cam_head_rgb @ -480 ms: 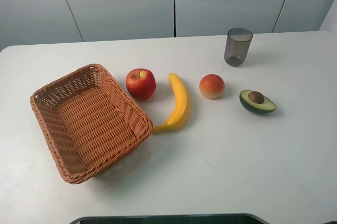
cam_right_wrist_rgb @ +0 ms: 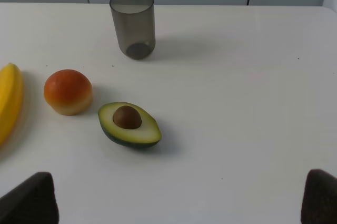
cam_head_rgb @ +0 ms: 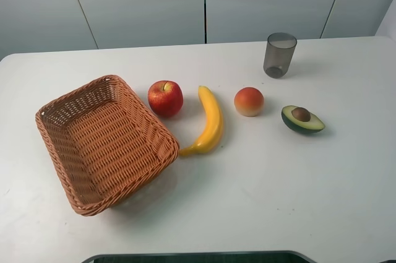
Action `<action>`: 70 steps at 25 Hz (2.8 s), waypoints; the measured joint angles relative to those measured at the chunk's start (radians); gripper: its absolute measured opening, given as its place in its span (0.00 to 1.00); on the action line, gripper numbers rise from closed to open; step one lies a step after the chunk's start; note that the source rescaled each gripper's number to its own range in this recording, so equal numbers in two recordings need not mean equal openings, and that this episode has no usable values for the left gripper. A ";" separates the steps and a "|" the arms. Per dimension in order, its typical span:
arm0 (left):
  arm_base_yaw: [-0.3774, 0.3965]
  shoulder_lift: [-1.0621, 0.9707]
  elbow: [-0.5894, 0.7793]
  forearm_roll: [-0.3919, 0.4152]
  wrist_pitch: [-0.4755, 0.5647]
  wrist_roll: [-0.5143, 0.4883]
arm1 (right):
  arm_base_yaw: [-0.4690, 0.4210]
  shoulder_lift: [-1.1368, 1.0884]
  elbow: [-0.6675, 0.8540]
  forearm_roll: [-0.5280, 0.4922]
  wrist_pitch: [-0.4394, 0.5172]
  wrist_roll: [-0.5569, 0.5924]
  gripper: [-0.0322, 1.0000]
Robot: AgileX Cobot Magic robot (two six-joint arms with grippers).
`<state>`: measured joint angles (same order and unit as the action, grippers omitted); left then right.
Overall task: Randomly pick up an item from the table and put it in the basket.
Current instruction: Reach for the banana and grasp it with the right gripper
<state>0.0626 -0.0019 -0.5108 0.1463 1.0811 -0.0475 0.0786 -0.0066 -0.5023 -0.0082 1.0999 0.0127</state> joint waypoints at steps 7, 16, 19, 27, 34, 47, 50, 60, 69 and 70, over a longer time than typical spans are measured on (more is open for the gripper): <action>0.000 0.000 0.000 0.000 0.000 0.000 | 0.000 0.000 0.000 0.000 0.000 0.000 1.00; 0.000 0.000 0.000 0.000 0.000 0.000 | 0.000 0.000 0.000 0.000 0.000 0.000 1.00; 0.000 0.000 0.000 0.000 0.000 0.000 | 0.000 0.000 0.000 0.000 0.000 0.000 1.00; 0.000 0.000 0.000 0.000 0.000 0.000 | 0.000 0.000 0.000 0.000 0.000 0.000 1.00; 0.000 0.000 0.000 0.000 0.000 0.000 | 0.000 0.000 0.000 0.000 0.000 0.000 1.00; 0.000 0.000 0.000 0.000 0.000 0.000 | 0.000 0.119 -0.025 0.018 0.015 0.000 1.00; 0.000 0.000 0.000 0.000 0.000 0.000 | 0.000 0.234 -0.040 0.026 0.001 0.000 1.00; 0.000 0.000 0.000 0.000 0.000 0.000 | 0.059 0.727 -0.185 0.047 -0.052 -0.115 1.00; 0.000 0.000 0.000 0.000 0.000 0.000 | 0.289 1.102 -0.343 0.046 -0.121 -0.145 1.00; 0.000 0.000 0.000 0.000 0.000 0.000 | 0.301 1.134 -0.356 0.044 -0.123 -0.158 1.00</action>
<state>0.0626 -0.0019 -0.5108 0.1463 1.0811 -0.0475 0.3795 1.1277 -0.8583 0.0354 0.9768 -0.1450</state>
